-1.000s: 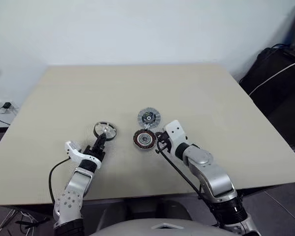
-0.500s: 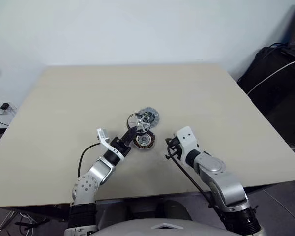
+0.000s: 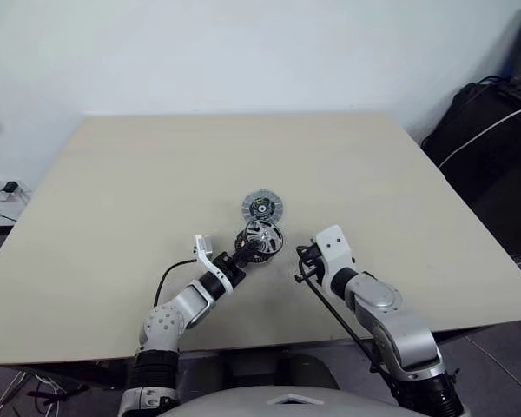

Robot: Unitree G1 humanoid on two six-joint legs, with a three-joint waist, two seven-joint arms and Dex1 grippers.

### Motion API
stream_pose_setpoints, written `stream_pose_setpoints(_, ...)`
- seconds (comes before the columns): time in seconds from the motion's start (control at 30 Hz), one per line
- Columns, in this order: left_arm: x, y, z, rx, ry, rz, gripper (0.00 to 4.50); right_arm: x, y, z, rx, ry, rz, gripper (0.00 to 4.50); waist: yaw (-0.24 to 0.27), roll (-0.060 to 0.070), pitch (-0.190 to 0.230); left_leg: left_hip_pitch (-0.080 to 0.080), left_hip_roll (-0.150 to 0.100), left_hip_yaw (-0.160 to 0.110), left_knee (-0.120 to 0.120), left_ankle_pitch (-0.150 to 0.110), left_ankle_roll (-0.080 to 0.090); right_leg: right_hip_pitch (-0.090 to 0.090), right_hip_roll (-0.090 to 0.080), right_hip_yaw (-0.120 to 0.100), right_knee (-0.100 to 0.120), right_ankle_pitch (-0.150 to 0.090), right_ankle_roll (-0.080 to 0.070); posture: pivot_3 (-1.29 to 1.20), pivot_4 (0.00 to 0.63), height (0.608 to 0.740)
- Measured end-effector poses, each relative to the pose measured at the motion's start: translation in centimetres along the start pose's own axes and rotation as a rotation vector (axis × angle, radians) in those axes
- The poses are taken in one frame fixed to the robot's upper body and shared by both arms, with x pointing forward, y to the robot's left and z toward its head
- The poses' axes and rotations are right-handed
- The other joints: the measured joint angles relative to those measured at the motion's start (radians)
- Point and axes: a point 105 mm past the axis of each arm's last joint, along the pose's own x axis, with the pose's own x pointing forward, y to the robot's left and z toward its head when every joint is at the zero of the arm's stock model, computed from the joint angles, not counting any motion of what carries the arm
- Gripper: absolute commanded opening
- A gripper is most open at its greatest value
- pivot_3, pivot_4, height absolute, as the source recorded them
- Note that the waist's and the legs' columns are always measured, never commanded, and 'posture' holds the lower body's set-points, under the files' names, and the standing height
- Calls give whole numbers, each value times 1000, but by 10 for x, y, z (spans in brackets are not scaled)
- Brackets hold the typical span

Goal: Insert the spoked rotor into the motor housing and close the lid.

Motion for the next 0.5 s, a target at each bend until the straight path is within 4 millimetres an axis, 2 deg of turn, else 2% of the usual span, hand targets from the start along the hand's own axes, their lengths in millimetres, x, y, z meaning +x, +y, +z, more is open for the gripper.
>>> stream_pose_setpoints(0.5, -2, 12, 0, 7, 4, 56, 413, 0, 0, 0, 0, -1, -3, 0, 0, 0, 0, 0, 0, 0, 0, 0, 0, 0, 0, 0, 0, 0, 0, 0, 0, 740)
